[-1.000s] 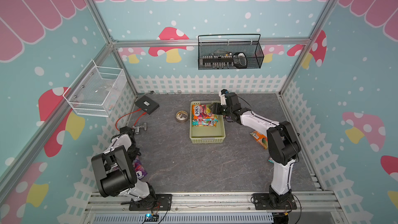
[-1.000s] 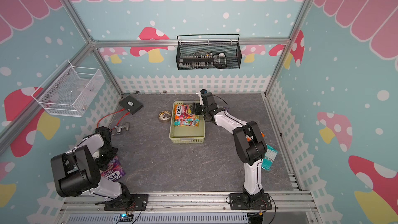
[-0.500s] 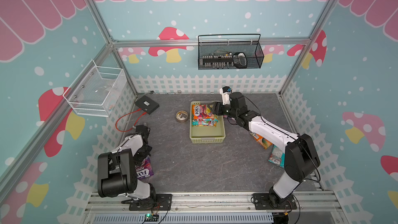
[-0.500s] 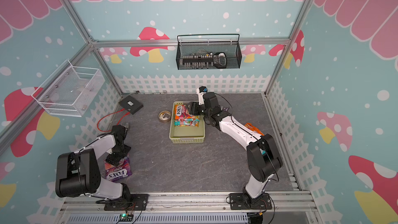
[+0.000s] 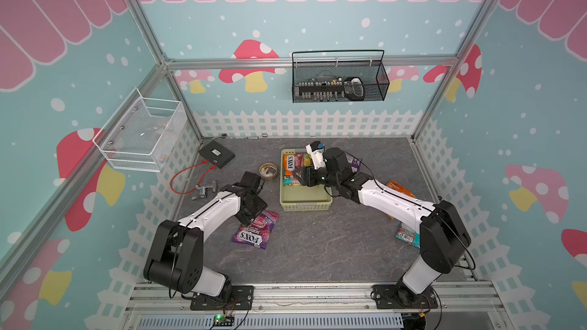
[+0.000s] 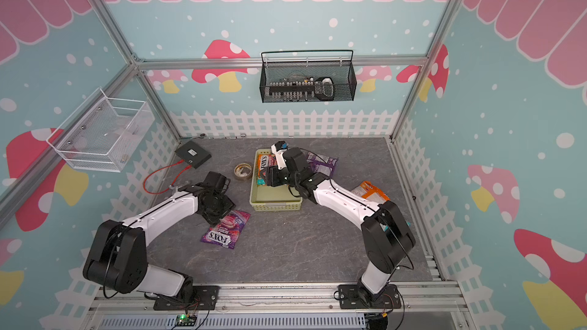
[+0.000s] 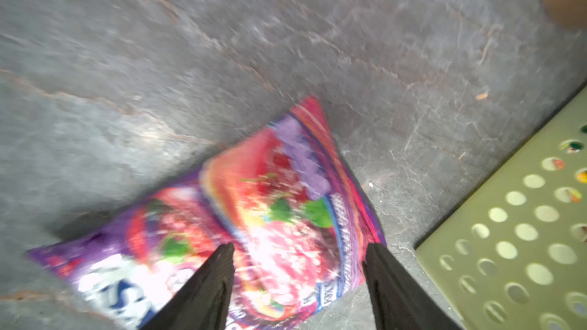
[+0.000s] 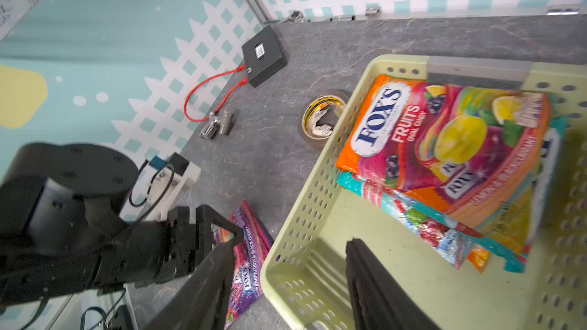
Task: Put the candies in the basket
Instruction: Move the candy to the center of the board, then pick up the candy at the center of the board.
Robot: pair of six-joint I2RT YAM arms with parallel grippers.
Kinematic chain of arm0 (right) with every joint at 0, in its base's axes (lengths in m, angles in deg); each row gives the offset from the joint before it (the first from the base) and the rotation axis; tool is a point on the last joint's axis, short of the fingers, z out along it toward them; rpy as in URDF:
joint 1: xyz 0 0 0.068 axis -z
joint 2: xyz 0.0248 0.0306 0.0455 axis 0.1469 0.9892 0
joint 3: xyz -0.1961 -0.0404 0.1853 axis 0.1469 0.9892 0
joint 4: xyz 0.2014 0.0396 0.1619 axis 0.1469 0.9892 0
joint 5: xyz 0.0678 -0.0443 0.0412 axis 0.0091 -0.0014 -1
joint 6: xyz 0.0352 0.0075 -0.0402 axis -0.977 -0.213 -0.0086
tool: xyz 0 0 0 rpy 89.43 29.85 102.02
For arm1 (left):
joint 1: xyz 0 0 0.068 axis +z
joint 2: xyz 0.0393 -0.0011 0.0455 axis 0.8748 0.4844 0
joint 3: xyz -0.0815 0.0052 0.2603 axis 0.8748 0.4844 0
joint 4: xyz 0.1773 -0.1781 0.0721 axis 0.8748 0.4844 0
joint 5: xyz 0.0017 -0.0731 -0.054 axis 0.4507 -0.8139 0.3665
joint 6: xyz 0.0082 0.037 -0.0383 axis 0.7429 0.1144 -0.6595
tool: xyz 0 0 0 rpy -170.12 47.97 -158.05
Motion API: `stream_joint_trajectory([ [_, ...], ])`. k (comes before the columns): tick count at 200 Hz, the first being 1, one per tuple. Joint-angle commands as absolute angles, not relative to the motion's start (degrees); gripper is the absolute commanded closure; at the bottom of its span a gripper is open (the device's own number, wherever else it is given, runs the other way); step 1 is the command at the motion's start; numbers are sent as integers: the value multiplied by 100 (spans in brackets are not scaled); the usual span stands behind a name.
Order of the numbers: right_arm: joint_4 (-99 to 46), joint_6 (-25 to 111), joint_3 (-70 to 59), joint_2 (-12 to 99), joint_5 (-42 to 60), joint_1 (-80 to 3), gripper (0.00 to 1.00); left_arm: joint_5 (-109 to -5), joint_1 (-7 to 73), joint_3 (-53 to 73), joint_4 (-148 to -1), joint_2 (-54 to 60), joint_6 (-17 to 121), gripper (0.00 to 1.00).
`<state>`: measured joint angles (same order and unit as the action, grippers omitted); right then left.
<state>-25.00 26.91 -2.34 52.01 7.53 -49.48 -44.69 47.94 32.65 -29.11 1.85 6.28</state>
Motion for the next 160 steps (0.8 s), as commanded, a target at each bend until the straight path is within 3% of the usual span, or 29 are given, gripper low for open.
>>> stream_joint_trajectory([
  [1,-2119,3023,-719,5610,772,-5421,44,-4503,5333,3596,-2738,-376,101,41],
  [42,-1631,3288,-1499,6367,960,-6110,53,-5161,5867,4357,-2666,-1390,-270,61],
  [77,-1623,3232,-1511,6588,1140,-6329,52,-6025,5826,5059,-2534,-1943,-581,52],
  [130,-1681,3215,-1348,6501,1239,-6330,52,-5961,5317,5482,-2951,-2149,-1124,47],
  [160,-1734,3161,-1214,6464,1254,-6330,51,-5605,5287,5462,-3101,-1923,-922,50],
])
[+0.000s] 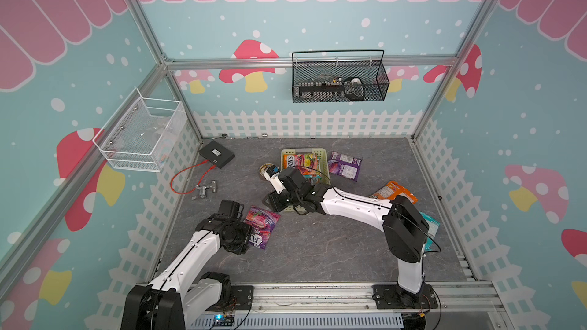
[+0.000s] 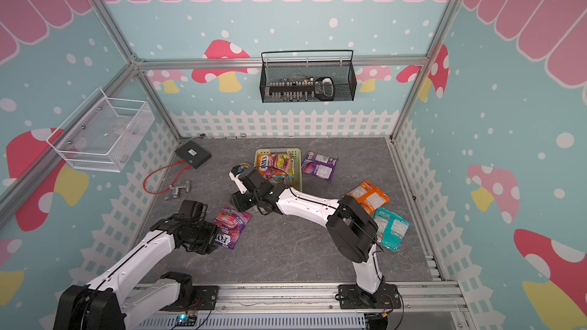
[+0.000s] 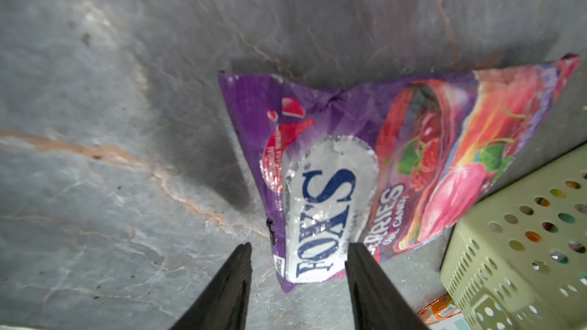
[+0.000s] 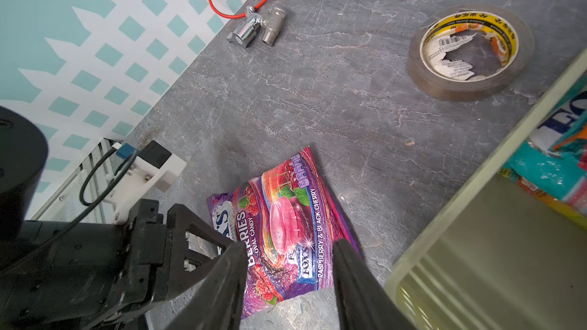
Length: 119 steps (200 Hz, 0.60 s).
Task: Put the candies in the basket
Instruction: Pick up the candy at the center of the board.
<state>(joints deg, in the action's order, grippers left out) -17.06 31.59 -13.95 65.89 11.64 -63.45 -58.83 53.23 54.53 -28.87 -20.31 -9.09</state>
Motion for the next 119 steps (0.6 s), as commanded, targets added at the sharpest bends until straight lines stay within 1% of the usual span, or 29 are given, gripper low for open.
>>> stream_joint_trajectory([
  [1,-1731,3165,-1200,6465,1255,-6334,51,-5595,5286,5461,-3101,-1919,-914,50],
  [41,-1804,3121,-1020,6216,1259,-6340,50,-5120,5289,5617,-3107,-1789,-824,55],
  [62,-1823,3092,-898,6160,1255,-6396,50,-5052,5329,5704,-3154,-1620,-675,55],
  [73,-1869,3049,-781,6096,1253,-6403,49,-4991,5332,5752,-3207,-1560,-638,53],
  [93,-1974,2981,-596,5969,1297,-6405,49,-4949,5338,5802,-3453,-1511,-533,54],
  [100,-1993,2975,-564,5932,1318,-6408,49,-4876,5337,5797,-3473,-1494,-519,56],
  [108,-1994,2975,-552,5906,1332,-6403,48,-4816,5336,5795,-3477,-1485,-514,61],
  [119,-1985,2997,-543,5878,1379,-6406,48,-4764,5338,5794,-3442,-1482,-471,75],
])
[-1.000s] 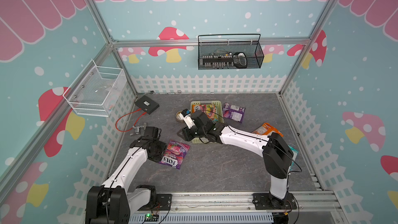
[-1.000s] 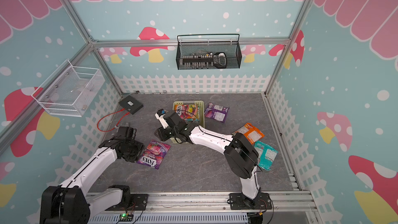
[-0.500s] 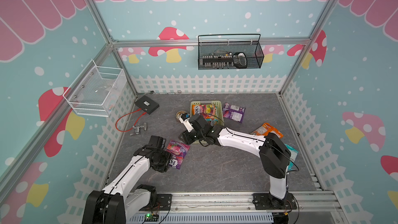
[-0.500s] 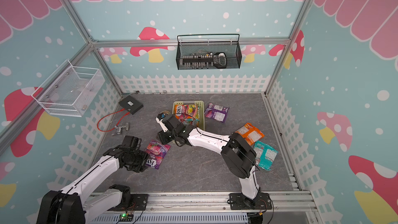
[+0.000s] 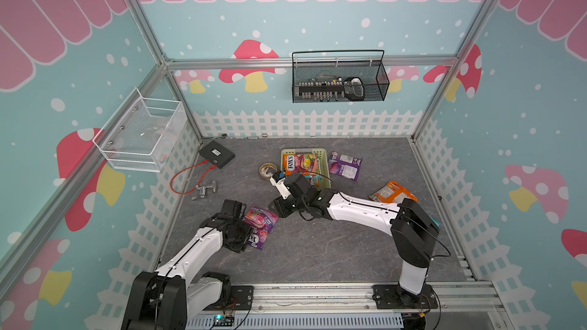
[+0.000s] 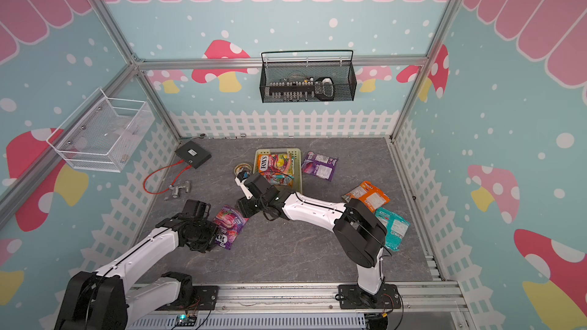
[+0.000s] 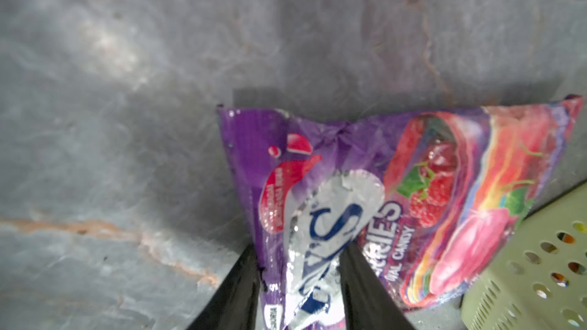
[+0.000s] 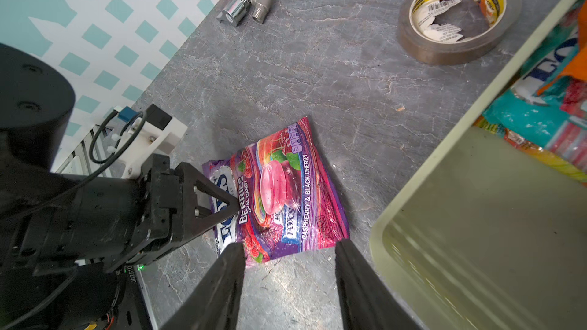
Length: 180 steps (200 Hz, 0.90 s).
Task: Put the candies in the basket
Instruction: Pick up the candy at the center of the board.
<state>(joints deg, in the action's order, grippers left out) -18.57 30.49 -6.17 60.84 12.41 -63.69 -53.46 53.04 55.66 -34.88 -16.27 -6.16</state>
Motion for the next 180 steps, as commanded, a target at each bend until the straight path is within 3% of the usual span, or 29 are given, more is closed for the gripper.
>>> stream_joint_trajectory([
  [1,-1985,2995,-544,5873,1380,-6407,48,-4757,5334,5794,-3438,-1483,-473,77],
  [21,-1976,3010,-530,5811,1499,-6408,47,-4771,5355,5782,-3403,-1544,-409,100],
  [58,-1975,2993,-480,5564,1662,-6396,45,-4648,5369,5253,-3119,-1537,364,100],
  [110,-1958,2947,-98,4668,2187,-6144,43,-3936,5184,3445,-2122,-1631,1916,100],
  [146,-1897,2870,360,4021,2802,-5761,38,-4874,4940,2156,-2275,-1569,3394,100],
  [180,-1928,2705,1016,3268,3251,-5272,33,-5814,4473,1240,-2248,-877,3490,100],
])
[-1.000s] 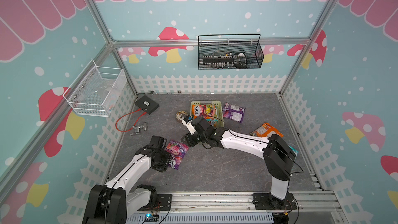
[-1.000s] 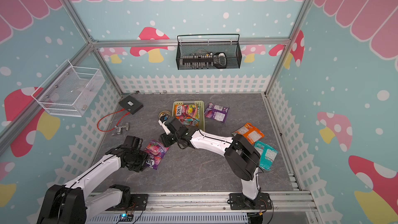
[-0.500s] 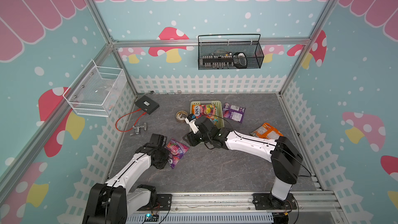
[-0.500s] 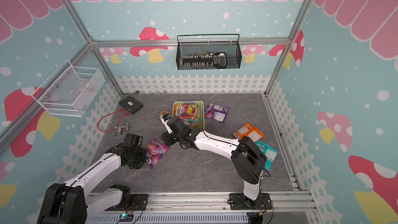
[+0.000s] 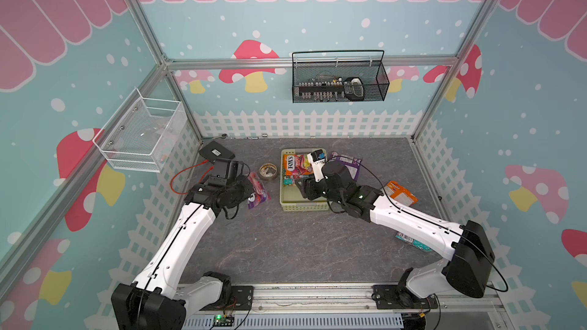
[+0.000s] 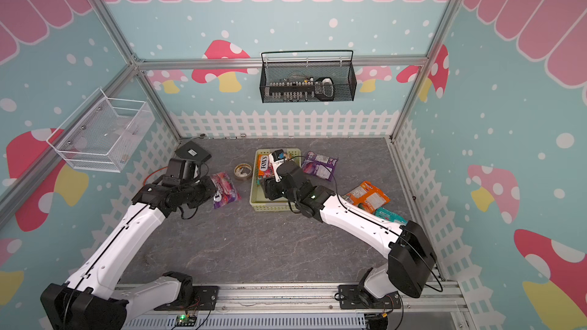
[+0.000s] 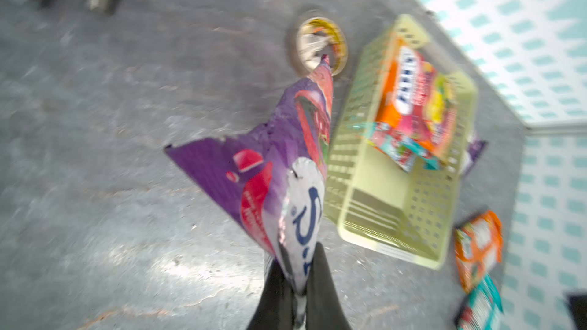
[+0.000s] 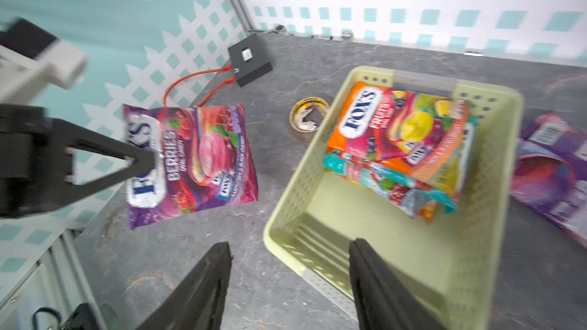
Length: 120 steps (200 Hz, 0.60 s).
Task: Put the candies in the basket
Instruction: Pick up the candy at the center of the board, then place the candy in the basket.
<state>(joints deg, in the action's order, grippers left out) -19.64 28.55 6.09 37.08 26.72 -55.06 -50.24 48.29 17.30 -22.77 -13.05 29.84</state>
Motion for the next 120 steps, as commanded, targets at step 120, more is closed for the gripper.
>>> stream_joint_trajectory([
  [120,-1923,2501,2354,1687,3980,-4497,17,-6370,2841,-942,-2461,2118,3406,100],
])
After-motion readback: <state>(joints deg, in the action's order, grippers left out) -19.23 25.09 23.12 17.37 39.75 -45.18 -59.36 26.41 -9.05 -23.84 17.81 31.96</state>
